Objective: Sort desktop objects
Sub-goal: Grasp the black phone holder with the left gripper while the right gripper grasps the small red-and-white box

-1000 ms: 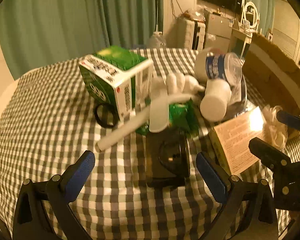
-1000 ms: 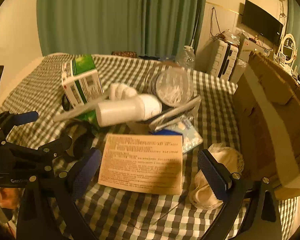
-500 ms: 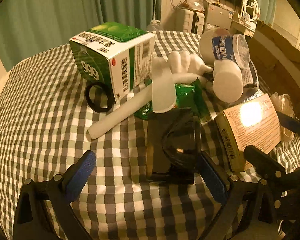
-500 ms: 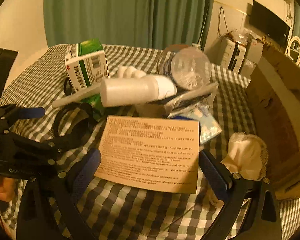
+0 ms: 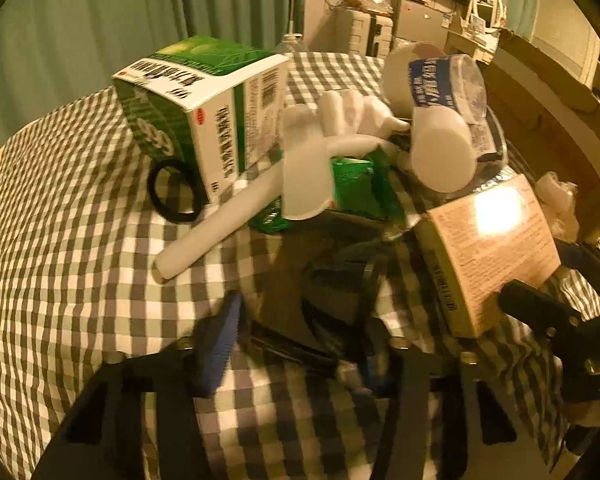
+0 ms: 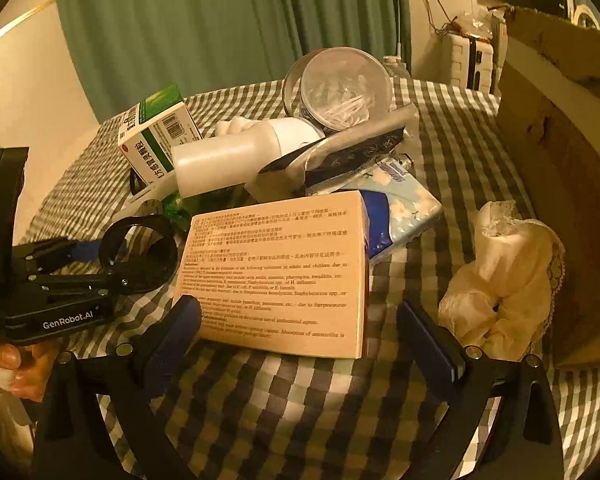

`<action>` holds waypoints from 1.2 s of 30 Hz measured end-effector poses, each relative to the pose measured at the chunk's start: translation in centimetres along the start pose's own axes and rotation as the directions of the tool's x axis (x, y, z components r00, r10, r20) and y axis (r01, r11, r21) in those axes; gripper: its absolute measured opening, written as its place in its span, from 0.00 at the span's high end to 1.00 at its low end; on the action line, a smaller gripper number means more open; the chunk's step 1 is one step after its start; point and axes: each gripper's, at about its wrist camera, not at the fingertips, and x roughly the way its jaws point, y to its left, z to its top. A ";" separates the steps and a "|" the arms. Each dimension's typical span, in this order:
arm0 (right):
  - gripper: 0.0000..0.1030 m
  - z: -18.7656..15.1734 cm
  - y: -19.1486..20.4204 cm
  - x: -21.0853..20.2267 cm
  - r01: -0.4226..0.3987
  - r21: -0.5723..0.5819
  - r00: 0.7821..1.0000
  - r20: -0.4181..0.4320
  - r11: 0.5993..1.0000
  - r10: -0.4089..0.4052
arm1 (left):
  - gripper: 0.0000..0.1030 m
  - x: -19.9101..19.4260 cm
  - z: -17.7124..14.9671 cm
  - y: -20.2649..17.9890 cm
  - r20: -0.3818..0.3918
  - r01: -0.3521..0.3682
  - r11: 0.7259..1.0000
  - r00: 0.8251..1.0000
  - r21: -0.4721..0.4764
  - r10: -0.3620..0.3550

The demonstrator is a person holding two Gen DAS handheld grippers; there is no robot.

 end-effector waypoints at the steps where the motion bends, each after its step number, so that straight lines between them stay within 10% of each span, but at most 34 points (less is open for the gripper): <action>1: 0.08 0.1 0.0 0.1 -0.008 0.000 1.000 -0.001 1.000 0.008 | 0.56 -0.1 0.0 -0.2 -0.002 -0.012 1.000 1.000 0.009 0.012; 7: 0.39 1.0 0.4 -0.3 -0.076 0.032 0.997 0.031 0.997 0.075 | 0.56 -0.2 0.7 0.1 -0.009 -0.003 1.000 1.000 -0.002 0.003; 16: 0.52 1.6 0.0 -0.9 -0.198 0.059 0.979 0.058 0.978 0.195 | 0.56 -1.1 1.6 1.6 0.007 -0.033 0.999 0.999 -0.027 0.033; 36: 0.25 1.5 0.7 4.2 -0.318 0.285 0.937 -0.053 0.904 0.347 | 0.56 -2.4 0.1 2.2 0.022 -0.070 0.996 0.997 -0.047 0.071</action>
